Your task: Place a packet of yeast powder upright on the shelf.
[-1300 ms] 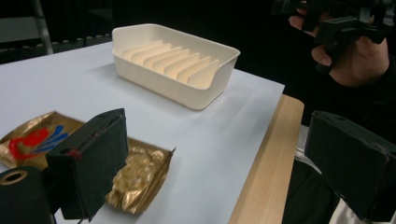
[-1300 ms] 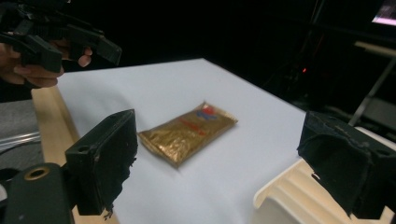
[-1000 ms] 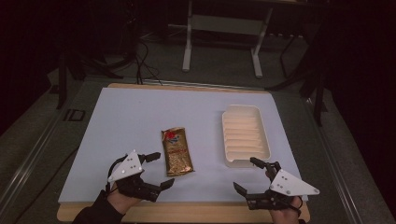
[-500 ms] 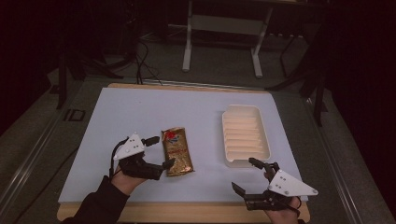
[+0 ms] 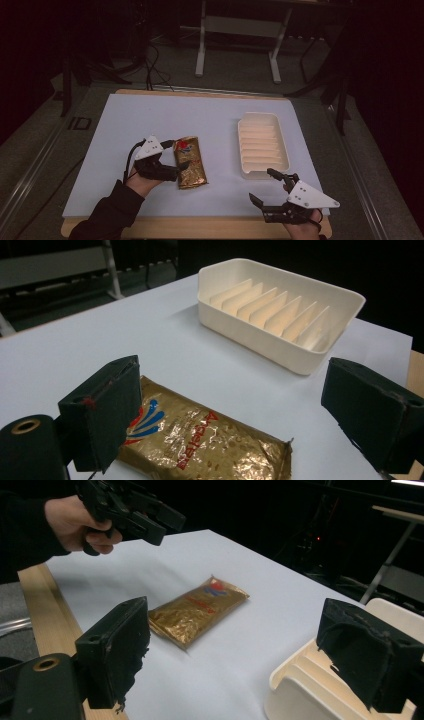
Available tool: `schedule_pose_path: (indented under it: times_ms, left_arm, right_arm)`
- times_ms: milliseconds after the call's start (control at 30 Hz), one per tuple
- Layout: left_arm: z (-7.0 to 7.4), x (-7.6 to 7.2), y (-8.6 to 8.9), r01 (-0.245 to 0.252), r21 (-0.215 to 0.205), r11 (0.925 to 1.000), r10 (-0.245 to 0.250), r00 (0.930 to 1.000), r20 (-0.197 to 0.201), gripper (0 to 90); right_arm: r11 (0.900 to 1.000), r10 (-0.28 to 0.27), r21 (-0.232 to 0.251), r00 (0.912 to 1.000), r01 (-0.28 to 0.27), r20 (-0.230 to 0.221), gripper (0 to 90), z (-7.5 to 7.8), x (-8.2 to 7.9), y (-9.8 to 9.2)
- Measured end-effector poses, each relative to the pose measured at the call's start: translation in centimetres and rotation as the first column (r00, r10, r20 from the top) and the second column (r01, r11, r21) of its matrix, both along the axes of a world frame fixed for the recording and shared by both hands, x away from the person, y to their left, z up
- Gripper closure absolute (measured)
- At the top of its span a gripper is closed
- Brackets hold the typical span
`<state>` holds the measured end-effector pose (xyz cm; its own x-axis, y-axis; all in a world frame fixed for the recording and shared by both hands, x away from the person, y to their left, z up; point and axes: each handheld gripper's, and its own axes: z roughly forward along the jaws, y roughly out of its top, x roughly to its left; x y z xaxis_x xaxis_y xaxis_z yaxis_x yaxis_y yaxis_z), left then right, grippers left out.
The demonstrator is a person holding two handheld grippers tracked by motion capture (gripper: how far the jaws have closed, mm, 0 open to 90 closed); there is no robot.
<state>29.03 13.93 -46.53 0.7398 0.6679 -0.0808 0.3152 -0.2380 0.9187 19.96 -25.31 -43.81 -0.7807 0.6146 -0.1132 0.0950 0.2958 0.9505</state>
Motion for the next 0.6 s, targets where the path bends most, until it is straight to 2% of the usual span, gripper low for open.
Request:
schedule_pose_path:
  times_ms: [100,333,367,433,500,600]
  left_arm:
    - [-0.2,0.6,0.0,-0.01,-0.01,0.9999,0.01,0.9999,-0.008,11.1]
    - [-1.3,2.0,-0.1,-0.033,0.012,0.9994,0.033,0.999,-0.031,12.0]
    - [-1.6,2.4,-0.1,-0.031,0.011,0.9994,0.032,0.9983,-0.05,12.0]
    - [-2.0,2.9,-0.2,-0.038,0.023,0.999,0.039,0.9976,-0.058,12.2]
    - [-2.4,3.4,-0.2,-0.039,0.018,0.9991,0.04,0.996,-0.08,13.8]
    - [-2.9,4.4,-0.3,-0.048,0.025,0.9985,0.051,0.9936,-0.101,15.3]
  right_arm:
    - [1.0,-0.002,0.01,1.0,0.002,-0.003,13.2,0.0,0.0,-0.1]
    - [1.0,0.003,0.019,0.9999,-0.003,-0.011,13.1,-0.1,0.0,0.0]
    - [1.0,0.004,0.021,0.9999,-0.004,-0.013,13.1,-0.1,0.0,0.0]
    - [1.0,0.006,0.027,0.9999,-0.005,-0.015,13.1,-0.1,0.0,0.0]
    - [1.0,0.006,0.028,0.9999,-0.005,-0.015,13.2,-0.1,0.0,0.0]
    - [1.0,0.01,0.03,0.9994,-0.009,-0.033,14.1,-0.2,0.1,0.0]
